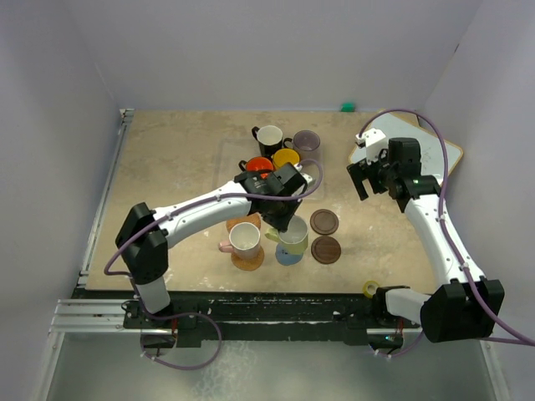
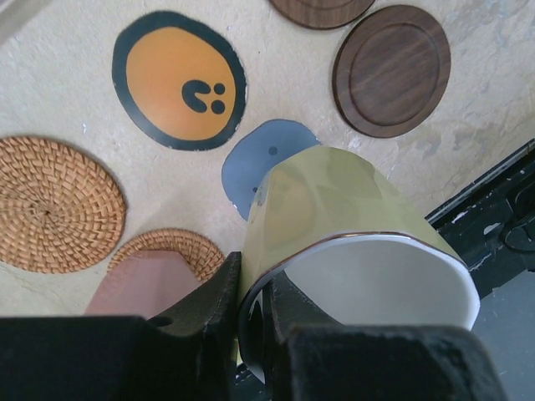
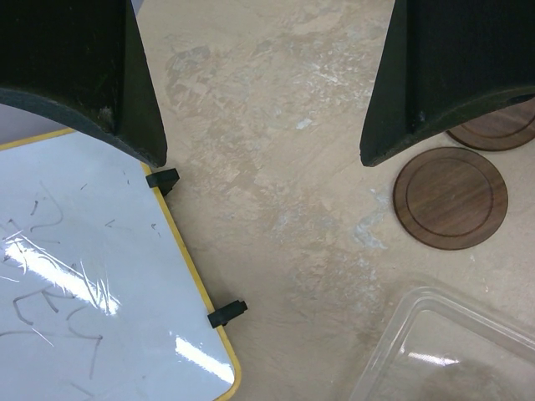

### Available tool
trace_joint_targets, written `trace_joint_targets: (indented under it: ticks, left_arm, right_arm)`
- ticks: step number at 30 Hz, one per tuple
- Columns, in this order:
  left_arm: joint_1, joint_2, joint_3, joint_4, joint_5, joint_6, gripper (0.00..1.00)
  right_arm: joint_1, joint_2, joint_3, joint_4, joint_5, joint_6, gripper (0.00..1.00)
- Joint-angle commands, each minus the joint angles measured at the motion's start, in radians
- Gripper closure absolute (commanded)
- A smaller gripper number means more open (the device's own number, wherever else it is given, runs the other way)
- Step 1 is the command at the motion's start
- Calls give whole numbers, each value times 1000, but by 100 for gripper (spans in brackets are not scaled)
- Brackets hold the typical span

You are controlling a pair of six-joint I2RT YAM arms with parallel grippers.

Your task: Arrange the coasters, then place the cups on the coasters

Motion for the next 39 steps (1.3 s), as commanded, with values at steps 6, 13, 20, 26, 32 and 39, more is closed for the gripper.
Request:
trace_joint_targets:
  ticks: [6,13,20,26,32,39]
  left_arm:
    - [-11,3,-24,83,3,-135,97]
    - [-17,18,-53,85,-20,-162,97]
    - [-20,20,-54,74,-58,-155,97]
    - [-21,19,-61,75,-70,-146,97]
    - [-22,20,-67,74,-77,-140,97]
    - [-21,33,-72,76,-75,-140,97]
  right_arm:
    - [-4,1,0,28,-5,-5,0]
    - [-4,0,1,25,-13,-6,0]
    - [-4,0,-1,22,-21,-10,0]
    - [-4,-5,-1,20,-24,-9,0]
    - [-4,-6,-1,20,-24,-11,0]
    - [-4,-18,-1,22,-24,-13,0]
